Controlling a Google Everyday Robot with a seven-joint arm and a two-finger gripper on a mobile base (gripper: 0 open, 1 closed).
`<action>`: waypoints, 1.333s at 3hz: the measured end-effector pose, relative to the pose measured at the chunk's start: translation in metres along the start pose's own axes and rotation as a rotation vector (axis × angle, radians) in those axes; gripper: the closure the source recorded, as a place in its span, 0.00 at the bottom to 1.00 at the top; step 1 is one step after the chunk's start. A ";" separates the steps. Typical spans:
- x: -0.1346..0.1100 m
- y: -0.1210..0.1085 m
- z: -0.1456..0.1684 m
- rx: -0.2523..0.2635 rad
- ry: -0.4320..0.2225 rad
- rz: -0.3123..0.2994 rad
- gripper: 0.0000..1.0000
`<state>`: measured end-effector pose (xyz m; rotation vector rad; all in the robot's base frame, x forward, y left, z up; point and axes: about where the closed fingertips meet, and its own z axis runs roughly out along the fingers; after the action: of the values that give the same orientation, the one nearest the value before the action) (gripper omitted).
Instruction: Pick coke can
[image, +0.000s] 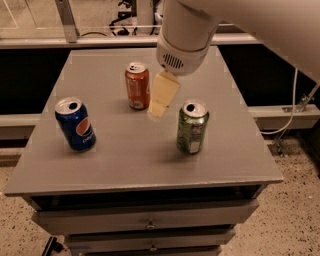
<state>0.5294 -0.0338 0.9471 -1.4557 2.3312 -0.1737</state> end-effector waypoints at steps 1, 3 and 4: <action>0.003 -0.036 0.005 0.065 -0.013 0.056 0.00; 0.014 -0.085 0.026 0.113 -0.045 0.095 0.00; 0.015 -0.096 0.043 0.110 -0.069 0.063 0.00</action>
Offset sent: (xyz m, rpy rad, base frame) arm 0.0905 -0.0589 0.0018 0.0310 -0.1299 -0.1396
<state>0.6209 -0.0866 0.9330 -1.3133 2.2714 -0.2271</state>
